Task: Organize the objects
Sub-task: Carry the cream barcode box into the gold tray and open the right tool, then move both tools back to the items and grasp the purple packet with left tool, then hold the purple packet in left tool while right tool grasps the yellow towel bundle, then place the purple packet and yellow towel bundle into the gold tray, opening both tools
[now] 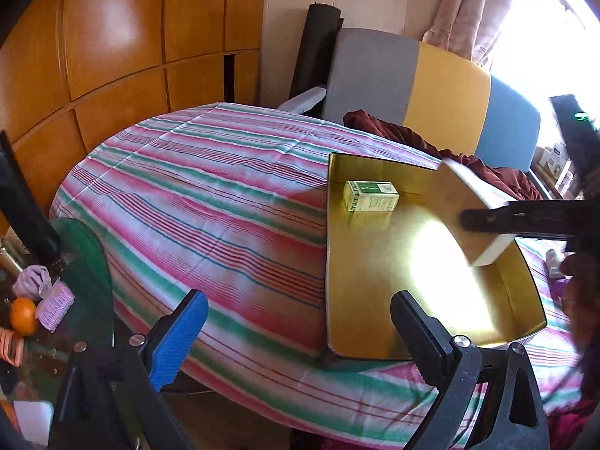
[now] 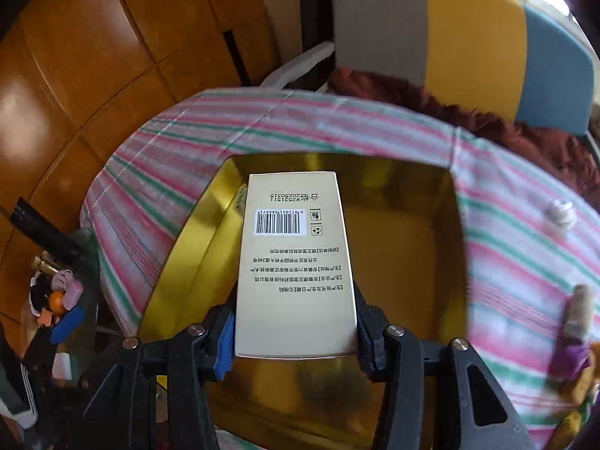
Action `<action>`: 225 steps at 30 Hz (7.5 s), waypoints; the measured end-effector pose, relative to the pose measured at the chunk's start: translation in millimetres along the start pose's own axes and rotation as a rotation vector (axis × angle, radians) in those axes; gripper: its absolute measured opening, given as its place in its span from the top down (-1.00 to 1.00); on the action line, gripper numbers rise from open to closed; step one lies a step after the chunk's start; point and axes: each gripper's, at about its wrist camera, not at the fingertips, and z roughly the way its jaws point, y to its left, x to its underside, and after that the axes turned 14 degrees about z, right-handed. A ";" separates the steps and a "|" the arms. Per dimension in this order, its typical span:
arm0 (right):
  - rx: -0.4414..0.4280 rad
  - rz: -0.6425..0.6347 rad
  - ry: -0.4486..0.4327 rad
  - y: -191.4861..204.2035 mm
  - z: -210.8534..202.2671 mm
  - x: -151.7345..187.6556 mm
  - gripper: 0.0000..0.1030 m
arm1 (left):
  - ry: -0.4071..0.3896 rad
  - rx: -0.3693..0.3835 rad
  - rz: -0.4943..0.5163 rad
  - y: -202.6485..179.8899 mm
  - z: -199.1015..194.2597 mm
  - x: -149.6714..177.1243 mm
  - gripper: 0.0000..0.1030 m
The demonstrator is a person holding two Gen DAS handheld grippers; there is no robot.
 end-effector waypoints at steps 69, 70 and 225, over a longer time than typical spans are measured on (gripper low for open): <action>0.260 0.719 -0.471 -347.1 -217.1 90.2 -0.58 | -0.050 0.223 0.325 -155.2 -20.5 -39.4 -0.94; 0.243 0.771 -0.488 -360.2 -222.6 95.0 -0.59 | -0.050 0.241 0.330 -160.7 -19.5 -40.7 -0.94; 0.198 0.546 -0.059 -367.3 -149.2 86.5 0.04 | -0.033 0.337 0.295 -179.8 9.3 -62.2 0.24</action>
